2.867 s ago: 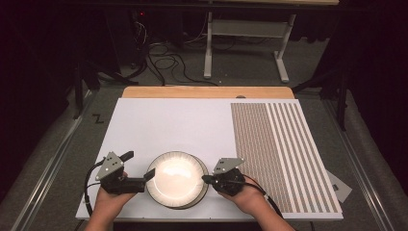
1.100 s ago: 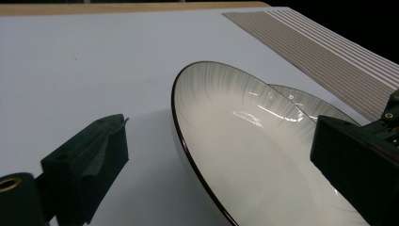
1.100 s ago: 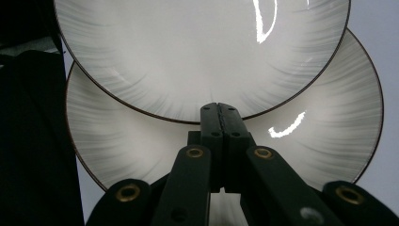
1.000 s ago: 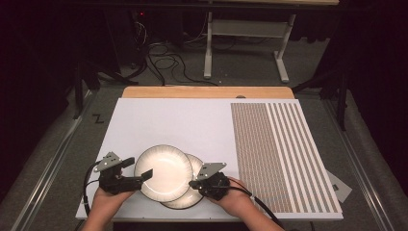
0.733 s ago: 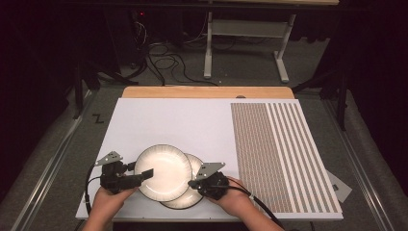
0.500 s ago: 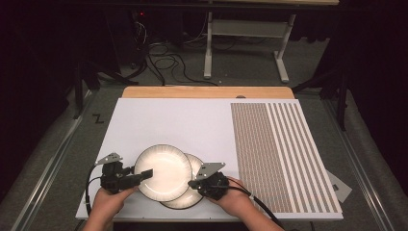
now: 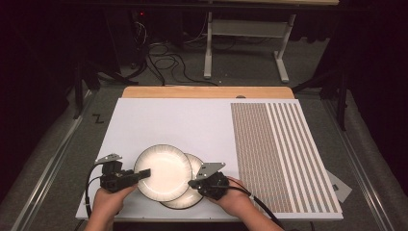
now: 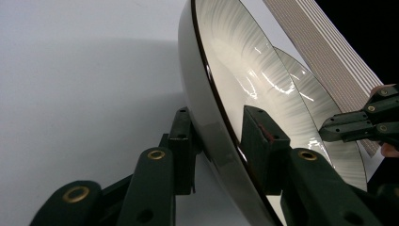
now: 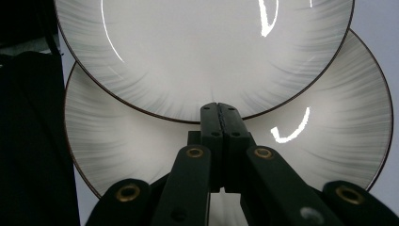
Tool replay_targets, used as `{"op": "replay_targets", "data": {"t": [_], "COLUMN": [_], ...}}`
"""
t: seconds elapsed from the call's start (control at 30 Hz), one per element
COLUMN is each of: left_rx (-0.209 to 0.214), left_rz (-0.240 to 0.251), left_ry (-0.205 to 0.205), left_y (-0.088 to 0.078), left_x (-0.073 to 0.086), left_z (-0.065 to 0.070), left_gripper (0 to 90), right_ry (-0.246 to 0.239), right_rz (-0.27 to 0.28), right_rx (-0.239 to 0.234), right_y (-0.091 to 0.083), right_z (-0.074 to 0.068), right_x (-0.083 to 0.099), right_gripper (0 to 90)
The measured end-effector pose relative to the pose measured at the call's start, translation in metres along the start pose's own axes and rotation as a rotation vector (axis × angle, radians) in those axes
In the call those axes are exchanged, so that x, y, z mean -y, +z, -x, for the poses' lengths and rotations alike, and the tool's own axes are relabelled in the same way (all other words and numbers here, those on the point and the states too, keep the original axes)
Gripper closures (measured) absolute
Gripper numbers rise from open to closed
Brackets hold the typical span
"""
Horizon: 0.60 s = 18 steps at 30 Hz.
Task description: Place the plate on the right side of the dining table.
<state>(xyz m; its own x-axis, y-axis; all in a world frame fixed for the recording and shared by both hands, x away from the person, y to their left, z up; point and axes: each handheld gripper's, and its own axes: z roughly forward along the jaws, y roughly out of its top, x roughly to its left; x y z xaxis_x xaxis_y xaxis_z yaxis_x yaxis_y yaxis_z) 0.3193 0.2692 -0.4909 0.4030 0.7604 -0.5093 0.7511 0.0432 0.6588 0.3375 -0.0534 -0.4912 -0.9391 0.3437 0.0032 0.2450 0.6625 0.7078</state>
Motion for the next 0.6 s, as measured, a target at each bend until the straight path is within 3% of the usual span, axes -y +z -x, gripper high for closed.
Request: {"op": "replay_targets", "data": {"t": [0.17, 0.6], "left_rx": [0.005, 0.019], "left_rz": [-0.002, 0.027], "left_ry": [-0.035, -0.023], "left_y": [-0.0006, -0.0017], "left_x": [-0.0011, -0.0037], "left_z": [-0.0006, 0.0055], "left_gripper": [68.8, 74.4], "right_ry": [0.002, 0.002], "right_rz": [-0.002, 0.000], "right_rx": [0.001, 0.016], "right_y": [-0.0001, -0.0017], "right_z": [-0.0004, -0.0002], "right_x": [0.0002, 0.0005], "right_gripper": [90.0, 90.0]}}
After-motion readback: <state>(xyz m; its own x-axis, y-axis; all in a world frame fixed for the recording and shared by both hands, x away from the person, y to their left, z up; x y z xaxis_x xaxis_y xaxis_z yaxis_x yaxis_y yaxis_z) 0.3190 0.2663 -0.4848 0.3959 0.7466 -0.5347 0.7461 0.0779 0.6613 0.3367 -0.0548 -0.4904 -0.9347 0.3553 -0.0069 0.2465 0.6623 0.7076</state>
